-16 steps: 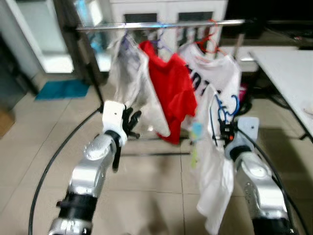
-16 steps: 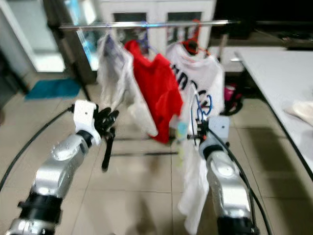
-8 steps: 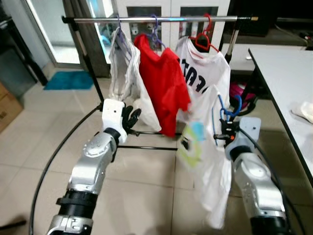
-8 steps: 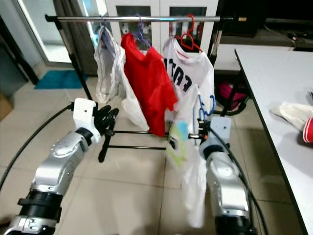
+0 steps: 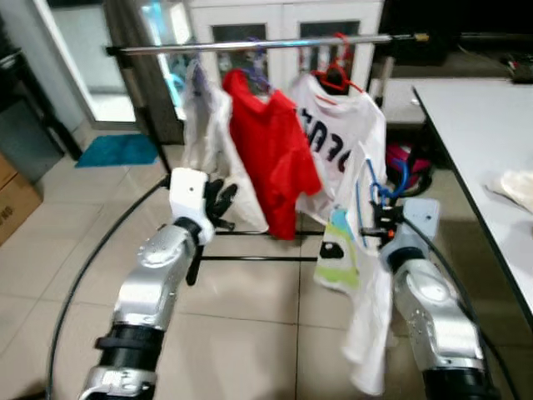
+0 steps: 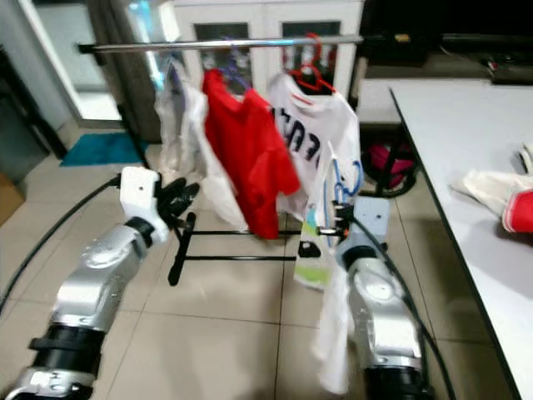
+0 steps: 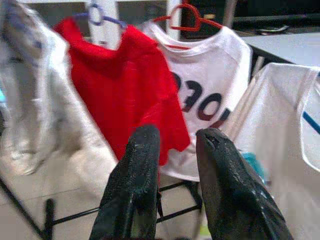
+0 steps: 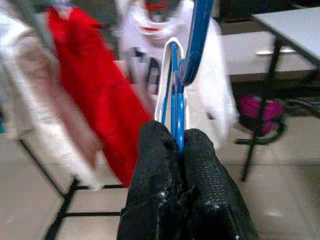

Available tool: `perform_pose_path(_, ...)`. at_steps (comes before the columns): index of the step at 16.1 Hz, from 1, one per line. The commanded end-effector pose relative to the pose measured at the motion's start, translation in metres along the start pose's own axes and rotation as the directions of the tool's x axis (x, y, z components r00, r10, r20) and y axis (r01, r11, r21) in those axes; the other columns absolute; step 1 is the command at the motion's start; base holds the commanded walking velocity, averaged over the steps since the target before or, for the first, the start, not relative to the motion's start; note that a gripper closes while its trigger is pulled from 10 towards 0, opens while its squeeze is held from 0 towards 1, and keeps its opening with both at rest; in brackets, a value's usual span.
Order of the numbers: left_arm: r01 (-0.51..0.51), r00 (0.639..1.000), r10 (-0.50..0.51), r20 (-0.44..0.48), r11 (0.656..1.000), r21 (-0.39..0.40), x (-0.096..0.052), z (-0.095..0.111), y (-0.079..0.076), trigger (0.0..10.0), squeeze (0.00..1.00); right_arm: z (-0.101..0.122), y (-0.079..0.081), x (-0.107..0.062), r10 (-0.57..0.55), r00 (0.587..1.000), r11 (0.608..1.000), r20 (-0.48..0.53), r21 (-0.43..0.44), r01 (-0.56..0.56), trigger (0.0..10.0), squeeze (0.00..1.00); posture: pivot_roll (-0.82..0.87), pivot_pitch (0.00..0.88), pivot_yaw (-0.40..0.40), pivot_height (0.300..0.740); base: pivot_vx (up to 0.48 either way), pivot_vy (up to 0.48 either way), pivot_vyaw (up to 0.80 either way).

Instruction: Hang hanger

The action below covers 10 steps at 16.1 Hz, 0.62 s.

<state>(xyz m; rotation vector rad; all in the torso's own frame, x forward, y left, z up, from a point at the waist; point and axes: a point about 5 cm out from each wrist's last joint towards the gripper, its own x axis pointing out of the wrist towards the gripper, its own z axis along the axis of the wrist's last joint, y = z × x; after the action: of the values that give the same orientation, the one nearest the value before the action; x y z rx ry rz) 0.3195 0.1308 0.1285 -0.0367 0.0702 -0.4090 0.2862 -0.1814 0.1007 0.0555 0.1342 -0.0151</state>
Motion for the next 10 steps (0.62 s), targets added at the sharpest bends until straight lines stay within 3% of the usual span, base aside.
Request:
perform_pose_path(1,-0.018,1.000,0.018,-0.004,1.000,0.013,-0.0031,0.0011,0.0083,10.0,0.00,0.0071,0.0073,0.0020,0.018,0.999,1.000,0.039,0.013,-0.019,10.0,0.00,-0.12,0.000,0.070,0.740,0.307,0.000,0.00)
perform_pose_path(10,-0.015,1.000,0.015,-0.004,1.000,0.020,-0.0038,0.0013,0.0093,10.0,0.00,0.0079,0.0127,0.0053,0.056,0.998,0.997,0.035,-0.045,-0.055,10.0,0.00,-0.11,0.000,0.065,0.740,0.315,0.000,0.00)
